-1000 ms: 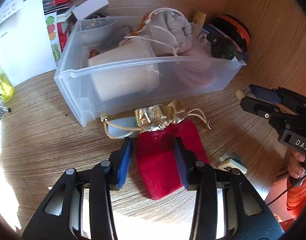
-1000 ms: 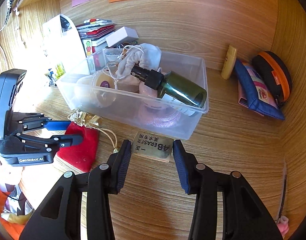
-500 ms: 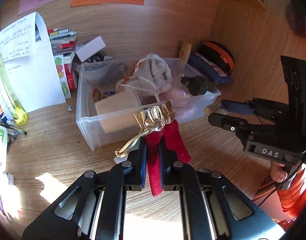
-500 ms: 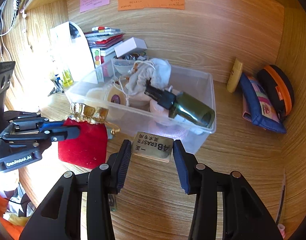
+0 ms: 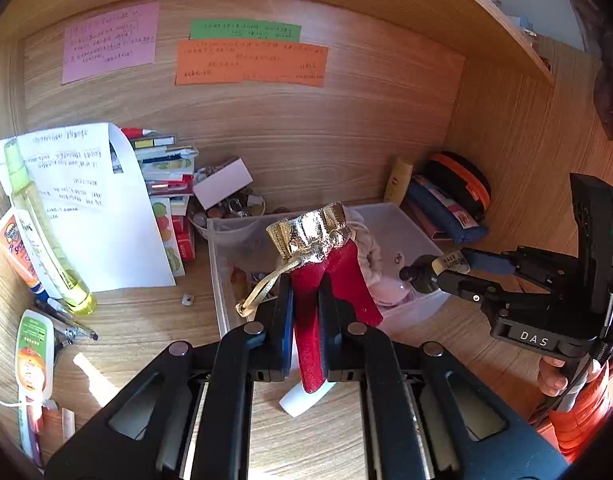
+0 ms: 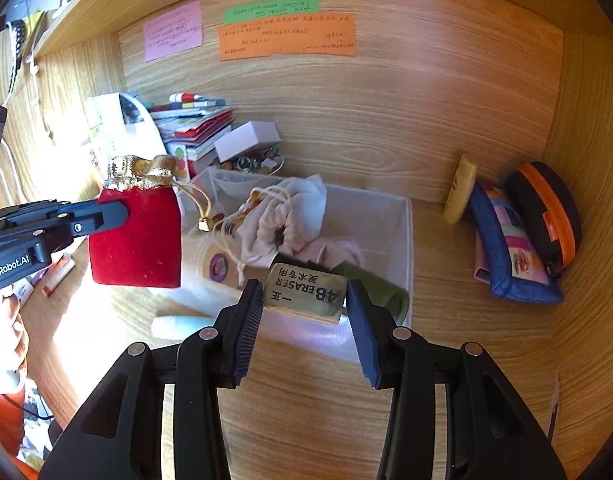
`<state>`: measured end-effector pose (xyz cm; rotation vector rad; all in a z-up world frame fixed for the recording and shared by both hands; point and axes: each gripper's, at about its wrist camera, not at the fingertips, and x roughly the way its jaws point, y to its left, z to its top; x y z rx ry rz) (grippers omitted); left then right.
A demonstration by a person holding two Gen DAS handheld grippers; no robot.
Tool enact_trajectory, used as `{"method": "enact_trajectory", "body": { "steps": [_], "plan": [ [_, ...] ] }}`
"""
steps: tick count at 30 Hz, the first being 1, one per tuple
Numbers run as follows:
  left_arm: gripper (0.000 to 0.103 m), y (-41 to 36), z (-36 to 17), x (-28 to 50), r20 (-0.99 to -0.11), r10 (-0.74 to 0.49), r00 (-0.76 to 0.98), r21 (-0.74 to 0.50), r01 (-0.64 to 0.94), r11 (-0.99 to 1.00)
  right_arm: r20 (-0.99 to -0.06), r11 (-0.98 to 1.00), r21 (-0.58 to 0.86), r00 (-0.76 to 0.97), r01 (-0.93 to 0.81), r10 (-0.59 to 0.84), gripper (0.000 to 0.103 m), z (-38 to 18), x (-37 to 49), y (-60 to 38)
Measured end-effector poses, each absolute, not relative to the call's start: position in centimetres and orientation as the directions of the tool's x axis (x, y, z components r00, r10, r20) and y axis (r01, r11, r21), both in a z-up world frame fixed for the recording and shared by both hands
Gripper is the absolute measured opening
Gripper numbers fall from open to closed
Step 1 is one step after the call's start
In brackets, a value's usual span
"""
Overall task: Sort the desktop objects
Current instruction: 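Lower the red pouch into the clear box and open the left tool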
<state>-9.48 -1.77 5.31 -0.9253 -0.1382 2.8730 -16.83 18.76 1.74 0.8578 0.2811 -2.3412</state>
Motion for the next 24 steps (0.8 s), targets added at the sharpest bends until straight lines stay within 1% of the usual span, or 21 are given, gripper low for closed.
{"method": "enact_trajectory", "body": {
  "steps": [5, 7, 10, 17, 24],
  "plan": [
    [0.009, -2.2, 6.1, -11.0, -0.553, 0.092, -0.828, -0.096, -0.046, -0.994, -0.631, -0.801, 0.006, -0.619, 0.598, -0.467, 0.039, 2.3, -18.6, 18.6],
    [0.009, -2.5, 6.0, -11.8, -0.557, 0.084, -0.827, -0.101, -0.033, -0.994, -0.631, -0.809, 0.004, -0.626, 0.588, -0.458, 0.039, 2.3, -19.4, 18.5],
    [0.009, -2.7, 5.5, -13.0, -0.564, 0.038, -0.825, -0.079, 0.008, -0.997, -0.637, -0.82, -0.002, -0.632, 0.573, -0.44, 0.039, 1.9, -20.6, 18.3],
    [0.009, -3.3, 3.1, -15.4, -0.608, -0.031, -0.793, -0.036, 0.066, -0.997, -0.672, -0.828, 0.002, -0.612, 0.561, -0.416, 0.039, 0.3, -22.9, 17.7],
    [0.009, -3.6, 0.9, -17.0, -0.659, -0.03, -0.752, -0.029, 0.065, -0.997, -0.693, -0.831, 0.012, -0.594, 0.556, -0.408, 0.039, -0.9, -24.4, 17.5]
  ]
}}
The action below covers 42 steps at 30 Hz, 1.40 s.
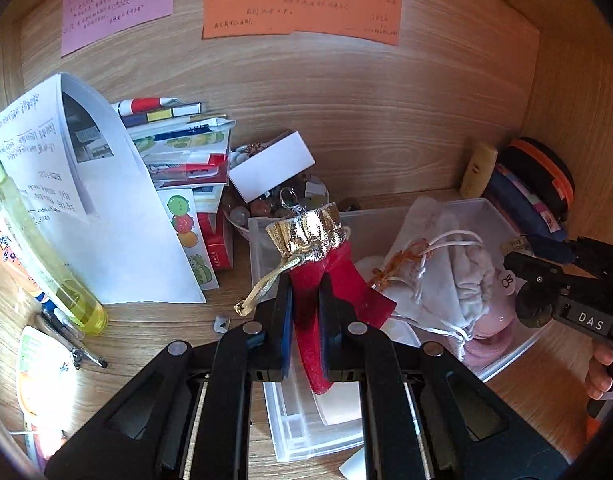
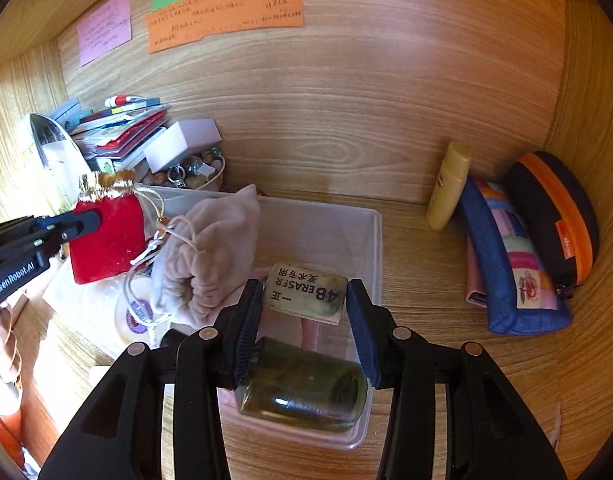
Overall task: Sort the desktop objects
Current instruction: 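Lower the red pouch into the clear box and open the left tool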
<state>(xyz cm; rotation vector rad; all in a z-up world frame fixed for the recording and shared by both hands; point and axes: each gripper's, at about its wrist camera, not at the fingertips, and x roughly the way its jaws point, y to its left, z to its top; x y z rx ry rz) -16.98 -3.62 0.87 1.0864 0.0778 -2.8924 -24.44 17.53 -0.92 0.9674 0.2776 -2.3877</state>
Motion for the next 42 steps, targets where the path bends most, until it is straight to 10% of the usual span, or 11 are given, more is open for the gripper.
{"method": "enact_trajectory", "body": {
  "steps": [10, 26, 31, 42],
  "plan": [
    [0.011, -3.0, -0.3, -17.6, -0.684, -0.01, -0.729, -0.025, 0.038, -0.999, -0.693, -0.827, 0.02, -0.588, 0.562, -0.416, 0.04, -1.4, -25.0, 17.2],
    [0.058, -1.6, 1.9, -15.5, -0.624, 0.011, -0.782, -0.013, -0.003, -1.0, -0.678, -0.83, -0.045, -0.627, 0.556, -0.383, 0.051, -0.6, -24.0, 17.1],
    [0.077, -1.2, 3.0, -14.2, -0.598, 0.011, -0.801, -0.007, -0.008, -1.0, -0.645, -0.82, -0.037, -0.641, 0.57, -0.416, 0.077, 0.6, -22.4, 17.6],
    [0.092, -0.9, 4.3, -10.8, -0.563, -0.063, -0.824, 0.043, 0.047, -0.998, -0.628, -0.787, -0.049, -0.631, 0.616, -0.455, 0.083, 1.8, -17.8, 18.0]
  ]
}}
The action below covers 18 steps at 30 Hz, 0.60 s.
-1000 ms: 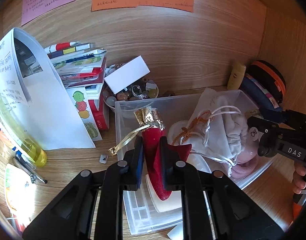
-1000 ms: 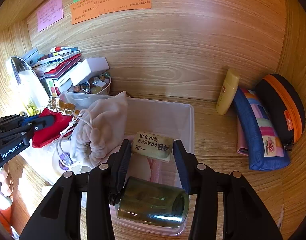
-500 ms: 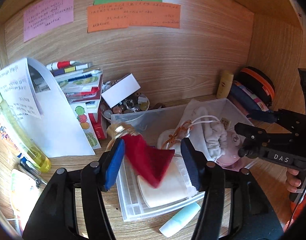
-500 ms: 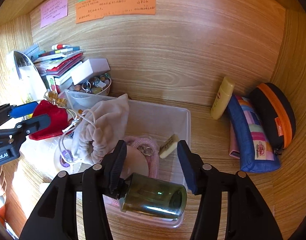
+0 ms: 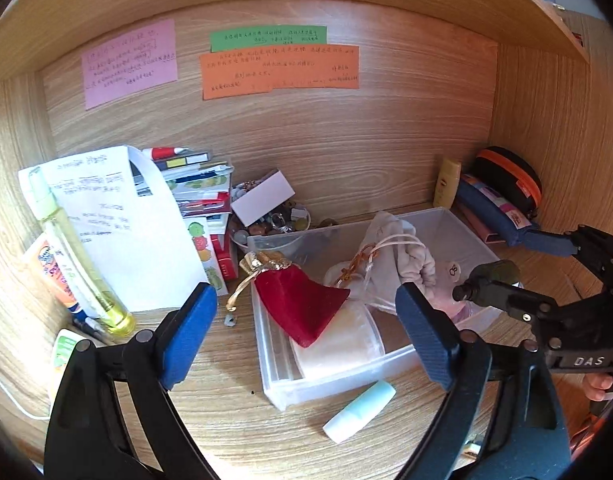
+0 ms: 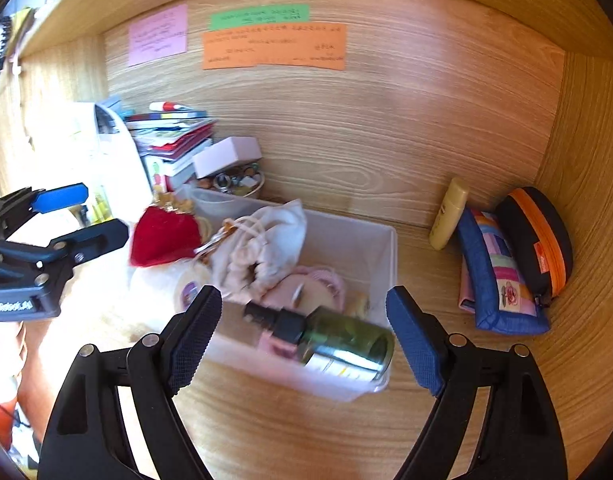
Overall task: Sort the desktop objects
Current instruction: 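Lower the red pouch into the clear box and open the left tool, then grasp the pale blue tube with left tool while right grasps the small eraser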
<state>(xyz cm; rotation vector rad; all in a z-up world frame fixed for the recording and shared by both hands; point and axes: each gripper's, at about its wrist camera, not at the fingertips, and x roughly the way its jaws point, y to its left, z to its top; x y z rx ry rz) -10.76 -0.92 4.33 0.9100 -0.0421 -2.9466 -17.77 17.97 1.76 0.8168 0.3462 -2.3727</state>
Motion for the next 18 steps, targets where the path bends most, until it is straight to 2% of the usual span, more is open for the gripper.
{"method": "enact_trajectory", "body": {
  "steps": [8, 18],
  "plan": [
    [0.096, -0.7, 3.6, -8.3, -0.579, -0.095, -0.81, 0.08, 0.059, -0.995, -0.632, -0.766, -0.055, -0.616, 0.64, -0.47, 0.083, 1.1, -14.1, 18.8],
    [0.096, -1.1, 0.5, -6.4, -0.656, -0.107, -0.747, 0.079, 0.072, -0.994, -0.679, -0.741, -0.007, -0.547, 0.672, -0.49, 0.083, -2.1, -10.2, 20.0]
  ]
}}
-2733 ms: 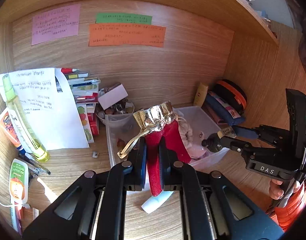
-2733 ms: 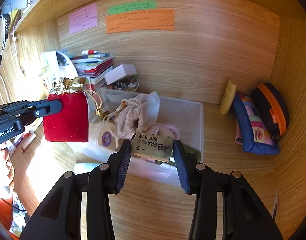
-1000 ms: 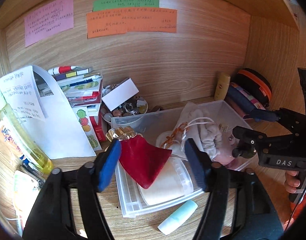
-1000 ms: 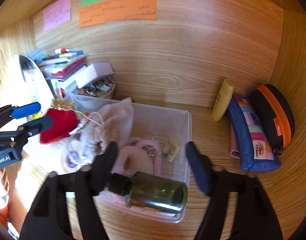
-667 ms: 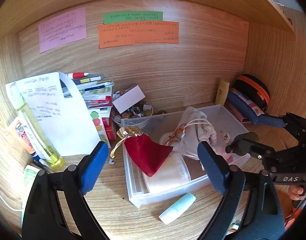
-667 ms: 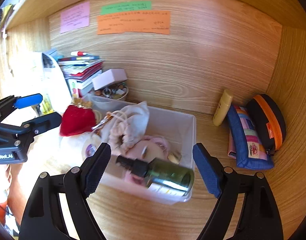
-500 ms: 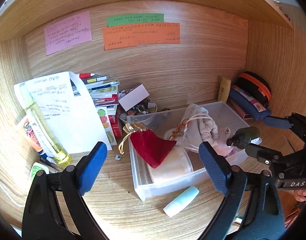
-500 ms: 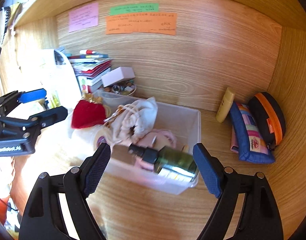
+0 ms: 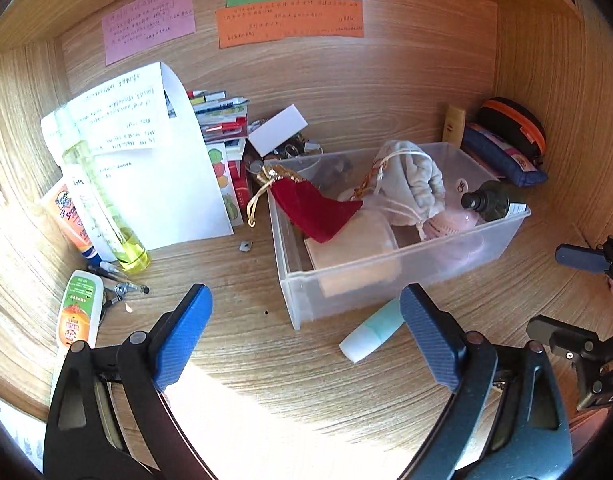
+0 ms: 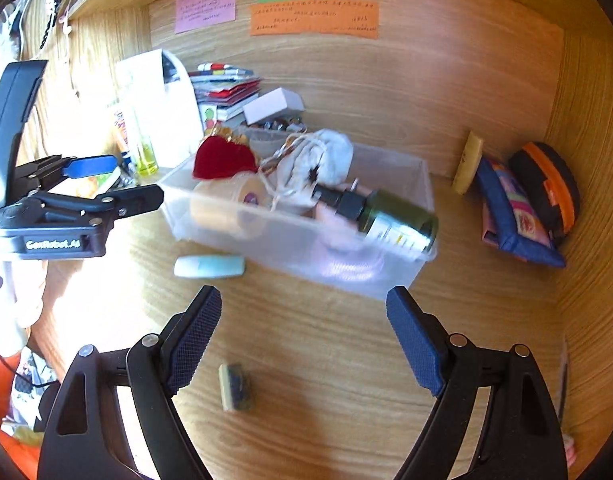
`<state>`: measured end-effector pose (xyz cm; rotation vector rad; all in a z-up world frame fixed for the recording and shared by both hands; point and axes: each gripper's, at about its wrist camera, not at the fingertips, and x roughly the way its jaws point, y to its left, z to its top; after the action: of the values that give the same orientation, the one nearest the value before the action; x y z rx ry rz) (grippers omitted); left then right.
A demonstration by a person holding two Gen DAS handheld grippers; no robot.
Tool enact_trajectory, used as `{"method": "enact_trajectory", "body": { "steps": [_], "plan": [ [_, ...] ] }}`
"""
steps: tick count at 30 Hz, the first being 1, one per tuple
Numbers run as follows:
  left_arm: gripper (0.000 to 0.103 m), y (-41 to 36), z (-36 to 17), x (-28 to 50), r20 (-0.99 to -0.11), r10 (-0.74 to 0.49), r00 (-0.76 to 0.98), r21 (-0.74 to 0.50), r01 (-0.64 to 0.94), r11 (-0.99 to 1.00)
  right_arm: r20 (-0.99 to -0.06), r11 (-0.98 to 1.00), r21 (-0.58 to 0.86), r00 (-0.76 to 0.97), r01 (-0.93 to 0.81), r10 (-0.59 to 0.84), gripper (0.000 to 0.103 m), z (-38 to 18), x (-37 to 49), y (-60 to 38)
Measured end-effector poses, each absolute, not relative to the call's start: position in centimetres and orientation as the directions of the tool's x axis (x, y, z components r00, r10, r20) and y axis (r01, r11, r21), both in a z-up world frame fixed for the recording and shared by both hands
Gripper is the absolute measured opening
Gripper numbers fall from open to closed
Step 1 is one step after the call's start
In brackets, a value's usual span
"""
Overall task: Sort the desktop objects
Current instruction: 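Grasp the pale blue tube with left tool while right grasps the small eraser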
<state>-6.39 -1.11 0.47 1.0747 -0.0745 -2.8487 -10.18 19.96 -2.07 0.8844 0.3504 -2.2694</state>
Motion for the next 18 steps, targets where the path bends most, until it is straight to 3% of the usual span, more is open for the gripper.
{"method": "enact_trajectory", "body": {
  "steps": [8, 13, 18],
  "plan": [
    [0.096, -1.2, -2.6, -5.8, -0.725, -0.097, -0.682, 0.078, 0.059, -0.995, -0.716, -0.709, -0.048, -0.519, 0.703, -0.467, 0.081, -5.3, -7.5, 18.9],
    [0.096, -1.0, -4.6, -6.5, -0.768, -0.078, -0.635, 0.067, 0.041, -0.997, -0.759, -0.694, -0.002, -0.453, 0.72, -0.468, 0.047, -7.0, -7.5, 18.6],
    [0.096, -0.6, -5.7, -7.9, -0.801, -0.047, -0.597, 0.051, 0.011, -0.999, -0.779, -0.683, 0.026, -0.413, 0.73, -0.471, 0.021, -7.8, -7.6, 18.7]
  ]
}}
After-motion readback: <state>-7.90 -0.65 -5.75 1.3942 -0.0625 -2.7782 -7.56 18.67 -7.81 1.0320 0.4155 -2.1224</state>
